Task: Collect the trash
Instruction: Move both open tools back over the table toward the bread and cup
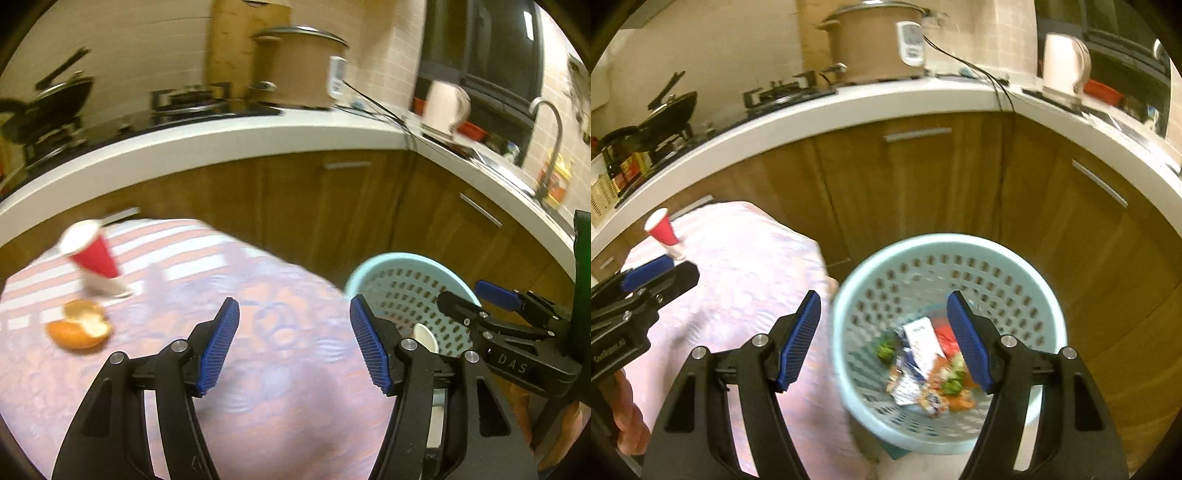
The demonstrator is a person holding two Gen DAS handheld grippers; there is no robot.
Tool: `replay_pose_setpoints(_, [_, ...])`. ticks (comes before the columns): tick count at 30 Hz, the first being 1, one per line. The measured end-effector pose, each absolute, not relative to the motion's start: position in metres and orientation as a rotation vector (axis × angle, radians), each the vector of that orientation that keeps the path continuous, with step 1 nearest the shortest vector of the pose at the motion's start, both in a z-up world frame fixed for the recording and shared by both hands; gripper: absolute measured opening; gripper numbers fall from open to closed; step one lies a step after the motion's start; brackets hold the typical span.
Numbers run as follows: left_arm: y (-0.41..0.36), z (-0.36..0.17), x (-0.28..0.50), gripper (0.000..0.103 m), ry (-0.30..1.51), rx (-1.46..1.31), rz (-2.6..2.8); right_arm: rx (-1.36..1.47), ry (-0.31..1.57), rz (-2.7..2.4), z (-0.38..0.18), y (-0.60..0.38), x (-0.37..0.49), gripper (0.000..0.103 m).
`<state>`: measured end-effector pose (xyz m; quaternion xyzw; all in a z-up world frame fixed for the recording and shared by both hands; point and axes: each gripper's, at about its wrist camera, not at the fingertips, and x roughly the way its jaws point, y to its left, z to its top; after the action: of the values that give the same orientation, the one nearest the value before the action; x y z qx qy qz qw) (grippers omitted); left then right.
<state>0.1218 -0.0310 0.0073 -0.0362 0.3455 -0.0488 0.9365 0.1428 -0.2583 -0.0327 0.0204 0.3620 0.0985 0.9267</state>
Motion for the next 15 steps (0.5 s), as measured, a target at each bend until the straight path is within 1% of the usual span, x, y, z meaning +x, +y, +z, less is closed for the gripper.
replay_pose_setpoints(3, [-0.002,0.010,0.111,0.065,0.693,-0.084,-0.041,0.067,0.733,0.238,-0.027,-0.236,0.142,0.067])
replay_pose_setpoints(9, [0.059,0.008,0.095,0.066,0.694,-0.141,0.078,0.047,0.740,0.322,-0.023,-0.175,0.141,0.067])
replay_pose_setpoints(11, [0.079,0.006,0.090,0.069,0.696,-0.156,0.114,0.034,0.749,0.350,-0.024,-0.151,0.142,0.067])
replay_pose_setpoints(15, [0.108,0.002,0.084,0.078,0.701,-0.170,0.166,-0.003,0.762,0.387,-0.033,-0.115,0.140,0.067])
